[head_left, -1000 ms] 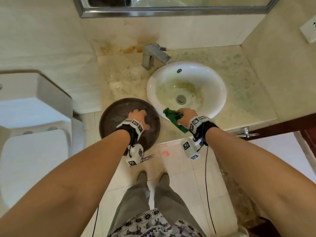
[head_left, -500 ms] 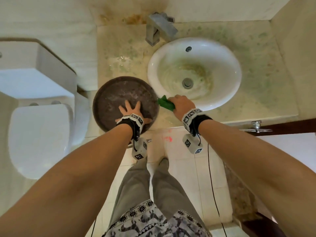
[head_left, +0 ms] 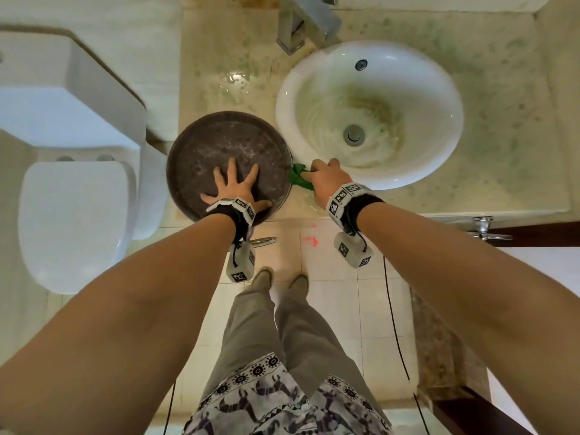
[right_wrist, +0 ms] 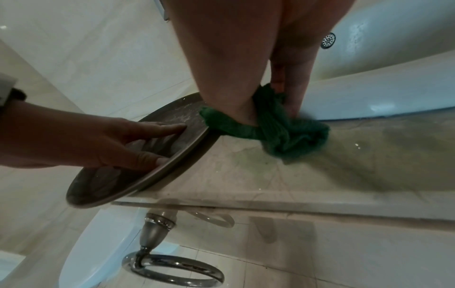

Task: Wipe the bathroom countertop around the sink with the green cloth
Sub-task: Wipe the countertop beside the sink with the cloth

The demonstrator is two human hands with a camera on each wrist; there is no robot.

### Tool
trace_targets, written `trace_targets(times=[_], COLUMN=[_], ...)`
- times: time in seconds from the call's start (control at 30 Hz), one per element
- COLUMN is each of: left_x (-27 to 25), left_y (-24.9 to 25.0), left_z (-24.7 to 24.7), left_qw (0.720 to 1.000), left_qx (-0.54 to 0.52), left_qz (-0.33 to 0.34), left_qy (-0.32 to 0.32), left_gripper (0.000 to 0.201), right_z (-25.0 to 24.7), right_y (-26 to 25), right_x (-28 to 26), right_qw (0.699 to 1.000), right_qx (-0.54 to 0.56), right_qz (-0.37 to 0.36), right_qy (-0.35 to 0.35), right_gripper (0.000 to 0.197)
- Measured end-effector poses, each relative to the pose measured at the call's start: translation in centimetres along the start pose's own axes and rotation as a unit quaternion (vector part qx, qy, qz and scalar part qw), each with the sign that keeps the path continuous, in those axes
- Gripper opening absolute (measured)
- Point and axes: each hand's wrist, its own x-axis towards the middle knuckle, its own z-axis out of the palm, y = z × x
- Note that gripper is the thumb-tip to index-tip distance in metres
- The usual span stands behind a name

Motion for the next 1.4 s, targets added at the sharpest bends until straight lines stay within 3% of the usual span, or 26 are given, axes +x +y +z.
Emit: trace_targets(times=[0.27,0.73,1.13,1.27,1.4], left_x=[-0.1,0.5,-0.1,-0.2,-0.2], left_y=[0.4,0.2,1.9,3.6,5.8], left_z=[-0.3,0.2,-1.5,-2.3,-2.1], left_qw=[1.0,1.0,0.999,0.996,0.982], left_qx=[0.012,0.013,0.043,0.027,0.047], left_qz=[-0.005,0.0,0.007,0.074,0.174], left_qy=[-0.01,-0.018,-0.02,0.046,0.061], left_gripper=[0.094,0.096,0.089,0.072,0.076], right_z=[1.2,3.0,3.5,3.0,1.5], right_y=[-0.6,0.1,2.5,3.1,3.8], right_x=[-1.2,-4.7,-7.1,-7.3,-7.5], right_qw=[0.999,0.996,0.998,0.996,0.958], right_qx=[0.023,0.023,0.067,0.072,0.21], right_qz=[-0.035,-0.088,0.011,0.044,0.182], right_qy=[-0.024,0.002,-0.006,-0.033,0.069], right_gripper=[0.065,0.057,0.051,0.042,0.04])
